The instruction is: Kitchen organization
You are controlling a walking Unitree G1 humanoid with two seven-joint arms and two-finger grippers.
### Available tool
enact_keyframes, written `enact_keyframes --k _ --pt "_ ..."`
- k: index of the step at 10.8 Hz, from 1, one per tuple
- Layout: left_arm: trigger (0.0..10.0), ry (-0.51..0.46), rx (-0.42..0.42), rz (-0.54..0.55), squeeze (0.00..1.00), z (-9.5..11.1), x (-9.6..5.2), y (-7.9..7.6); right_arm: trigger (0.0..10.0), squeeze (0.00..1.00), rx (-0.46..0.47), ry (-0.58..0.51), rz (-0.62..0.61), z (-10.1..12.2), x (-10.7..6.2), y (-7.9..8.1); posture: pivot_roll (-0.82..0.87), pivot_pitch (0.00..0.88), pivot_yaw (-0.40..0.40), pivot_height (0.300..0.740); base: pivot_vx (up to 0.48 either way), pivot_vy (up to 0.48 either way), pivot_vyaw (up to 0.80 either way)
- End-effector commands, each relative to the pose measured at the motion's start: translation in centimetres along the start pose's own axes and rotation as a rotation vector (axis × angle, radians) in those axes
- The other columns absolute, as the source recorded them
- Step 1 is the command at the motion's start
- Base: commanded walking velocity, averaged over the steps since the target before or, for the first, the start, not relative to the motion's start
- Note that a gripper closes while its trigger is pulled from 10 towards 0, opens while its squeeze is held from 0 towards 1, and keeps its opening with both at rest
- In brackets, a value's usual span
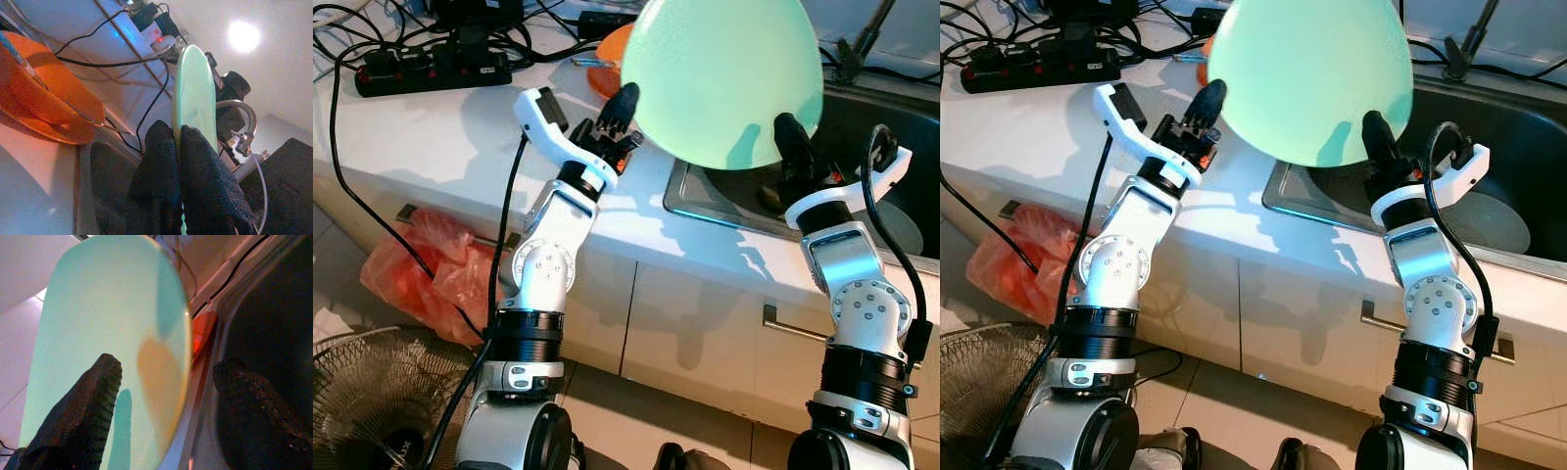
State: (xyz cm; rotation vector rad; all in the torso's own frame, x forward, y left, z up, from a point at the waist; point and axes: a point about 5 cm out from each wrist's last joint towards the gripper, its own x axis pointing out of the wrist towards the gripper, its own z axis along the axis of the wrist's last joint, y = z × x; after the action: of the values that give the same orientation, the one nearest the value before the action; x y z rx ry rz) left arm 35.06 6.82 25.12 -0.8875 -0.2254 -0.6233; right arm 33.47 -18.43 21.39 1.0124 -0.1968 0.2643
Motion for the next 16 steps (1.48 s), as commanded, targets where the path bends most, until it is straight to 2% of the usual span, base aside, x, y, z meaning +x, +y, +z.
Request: enact_keyframes --k 1,2,3,7,11,16 --pt "10.0 -0.004 -0.085 -0.133 0.00 -1.4 1.4 -3.7 10.0 0.00 0.013 -0.015 0.008 0.1 -0.1 0.1 0.15 0.140 -0.004 0.740 0.000 0.000 0.00" --pt "10.0 0.003 -0.085 -0.129 0.00 -1.6 1.4 -3.7 2.7 0.00 0.013 -0.024 0.003 0.1 -0.1 0.1 0.15 0.141 -0.003 0.740 0.000 0.000 0.00" --pt "10.0 0.010 -0.083 -0.124 0.00 -1.8 1.4 -3.6 0.0 0.00 0.013 -0.030 0.001 0.2 0.0 0.1 0.15 0.141 -0.003 0.740 0.000 0.000 0.00" --pt "10.0 0.036 -0.055 -0.089 0.00 -2.3 1.3 -3.0 0.0 0.00 0.033 -0.056 0.007 0.4 0.0 0.2 0.15 0.141 0.000 0.740 0.000 0.000 0.00" --pt "10.0 0.070 0.015 -0.048 0.00 -2.3 0.9 -1.9 0.0 0.00 0.056 -0.095 0.009 0.4 0.1 0.3 0.15 0.136 0.030 0.740 0.000 0.000 0.00" --pt "10.0 0.090 0.041 -0.048 0.00 -2.2 0.8 -1.8 0.0 0.00 0.069 -0.117 0.005 0.0 -0.1 0.1 0.15 0.121 0.058 0.740 0.000 0.000 0.00"
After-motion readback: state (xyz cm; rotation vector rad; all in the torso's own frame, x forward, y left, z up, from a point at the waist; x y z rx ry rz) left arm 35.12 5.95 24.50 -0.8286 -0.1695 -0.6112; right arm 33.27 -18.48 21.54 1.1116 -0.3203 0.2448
